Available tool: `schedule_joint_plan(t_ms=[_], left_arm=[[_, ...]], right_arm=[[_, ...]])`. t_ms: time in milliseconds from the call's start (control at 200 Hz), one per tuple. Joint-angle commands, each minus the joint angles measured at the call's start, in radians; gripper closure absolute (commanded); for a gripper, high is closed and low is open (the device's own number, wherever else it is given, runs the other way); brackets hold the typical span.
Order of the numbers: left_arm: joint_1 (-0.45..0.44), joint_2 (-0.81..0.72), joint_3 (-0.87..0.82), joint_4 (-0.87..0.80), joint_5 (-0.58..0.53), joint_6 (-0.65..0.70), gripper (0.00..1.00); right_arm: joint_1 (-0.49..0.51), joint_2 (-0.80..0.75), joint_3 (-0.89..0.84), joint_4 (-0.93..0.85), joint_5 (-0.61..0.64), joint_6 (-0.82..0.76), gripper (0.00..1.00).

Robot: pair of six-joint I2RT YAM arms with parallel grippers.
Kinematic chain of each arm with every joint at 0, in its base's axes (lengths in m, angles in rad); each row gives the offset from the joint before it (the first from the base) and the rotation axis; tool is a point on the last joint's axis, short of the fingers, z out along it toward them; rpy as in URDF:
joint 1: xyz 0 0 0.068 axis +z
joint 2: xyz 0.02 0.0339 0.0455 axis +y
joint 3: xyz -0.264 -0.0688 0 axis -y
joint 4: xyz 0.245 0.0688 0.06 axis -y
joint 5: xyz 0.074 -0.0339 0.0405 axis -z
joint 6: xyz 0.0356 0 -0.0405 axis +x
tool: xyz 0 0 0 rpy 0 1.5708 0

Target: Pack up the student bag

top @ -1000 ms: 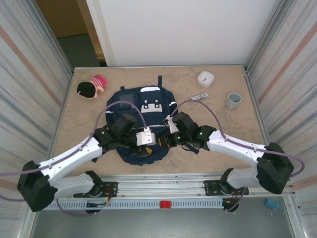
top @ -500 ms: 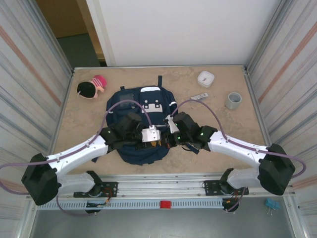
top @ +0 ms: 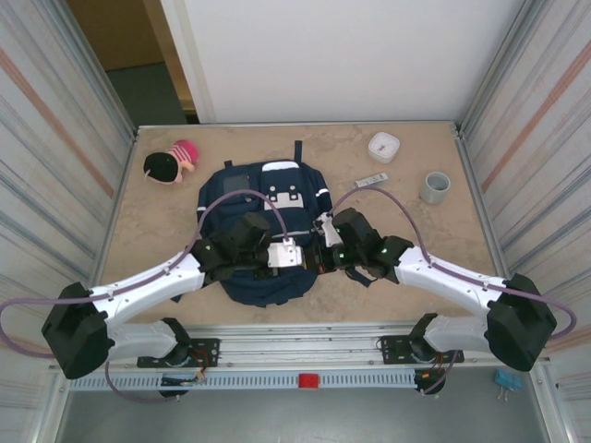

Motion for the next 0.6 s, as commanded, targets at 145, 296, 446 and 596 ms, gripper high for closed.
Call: schedule_joint_plan(t_ms=[145,296,446,596], left_arm=[[0.013,-0.137,-0.015,-0.114,0.031,-0.011,1.0],[0.016,-0.229,-0.039,-0.134,0.044,-0.015,1.0],[0.029,-0.295,-0.045,-0.15,0.135,-0.003,1.0],[0.029,-0.332,-0.06,-0.17,0.16,0.016,1.0]], right_arm=[[-0.198,-0.006,-0.021,-0.014,-0.051,-0.076,1.0],[-0.337,0.052,-0.003,-0.016,-0.053,-0.132,1.0],[-0.406,0.141,0.041,0.045,-0.071,-0.162,1.0],[-0.422,0.229,0.082,0.1,-0.057,-0.153,1.0]])
